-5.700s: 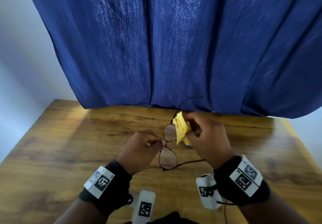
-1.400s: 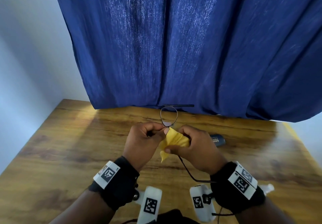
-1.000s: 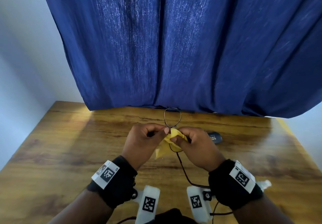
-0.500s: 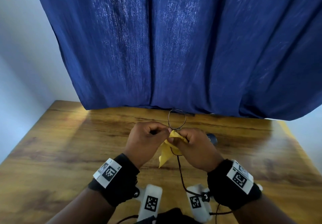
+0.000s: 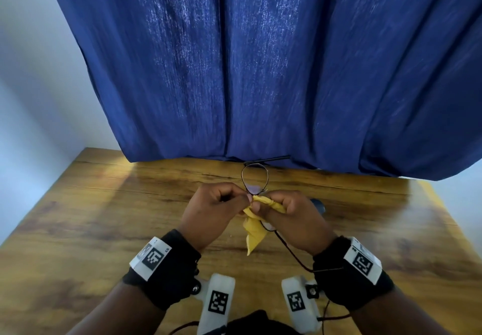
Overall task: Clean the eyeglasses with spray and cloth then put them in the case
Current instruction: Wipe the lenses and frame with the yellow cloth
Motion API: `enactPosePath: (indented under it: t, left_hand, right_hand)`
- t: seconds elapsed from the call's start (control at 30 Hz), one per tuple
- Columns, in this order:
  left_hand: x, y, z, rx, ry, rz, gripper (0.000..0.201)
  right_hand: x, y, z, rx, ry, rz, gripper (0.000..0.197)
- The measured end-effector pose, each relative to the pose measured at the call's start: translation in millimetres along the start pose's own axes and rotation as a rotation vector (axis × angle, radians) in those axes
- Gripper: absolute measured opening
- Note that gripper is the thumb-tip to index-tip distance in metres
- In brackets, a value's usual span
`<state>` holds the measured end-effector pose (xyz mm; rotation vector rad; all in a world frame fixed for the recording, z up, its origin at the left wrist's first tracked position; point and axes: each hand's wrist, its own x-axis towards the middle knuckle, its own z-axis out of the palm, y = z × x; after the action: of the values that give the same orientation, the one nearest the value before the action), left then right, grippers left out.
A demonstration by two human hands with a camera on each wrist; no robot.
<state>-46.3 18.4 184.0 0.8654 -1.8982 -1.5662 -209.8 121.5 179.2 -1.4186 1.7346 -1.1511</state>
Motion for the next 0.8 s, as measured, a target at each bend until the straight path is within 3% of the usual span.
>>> enactPosePath:
  t: [0.13, 0.27, 0.33, 0.43, 0.47, 0.57, 0.63, 0.7, 0.8]
  left_hand:
    - [-5.0, -9.1, -12.0, -0.061, 0.036, -0.018, 0.014]
    - [-8.2, -18.1, -22.6, -0.102, 0.059, -0.046, 0.021]
    - [-7.7, -22.2, -30.5, -0.119, 0.076, -0.071, 0.019]
    - [-7.8, -25.0, -38.6, -0.1, 0.023, -0.085, 0.016]
    - [-7.6, -25.2, -40.3, -0.079, -0.009, -0.087, 0.017]
    - [-4.6, -23.6, -42.9, -0.027, -0.089, -0.097, 0.023]
    - [-1.7, -23.3, -41.6, -0.025, -0.122, -0.084, 0.024]
    - [0.3, -23.4, -36.6, -0.027, -0.141, -0.079, 0.022]
    - [2.8, -25.1, -28.3, -0.068, -0.117, -0.069, 0.02]
  right_hand:
    - [2.9, -3.3, 13.2, -0.037, -0.028, 0.008, 0.025]
    - [5.0, -3.1, 20.1, -0.058, -0.083, 0.066, 0.012]
    - [5.7, -3.0, 21.8, -0.027, -0.076, 0.094, 0.016]
    - [7.8, -5.6, 26.9, -0.01, -0.049, 0.125, 0.007]
    - [8.5, -7.2, 29.2, 0.006, -0.032, 0.142, 0.009]
    - [10.3, -4.8, 34.4, 0.017, 0.026, 0.154, 0.042]
    - [10.3, -2.6, 36.0, 0.003, 0.036, 0.117, 0.047]
    - [8.9, -2.4, 35.0, -0.033, 0.039, 0.084, 0.043]
    - [5.6, -3.0, 29.3, -0.084, -0.008, 0.074, 0.018]
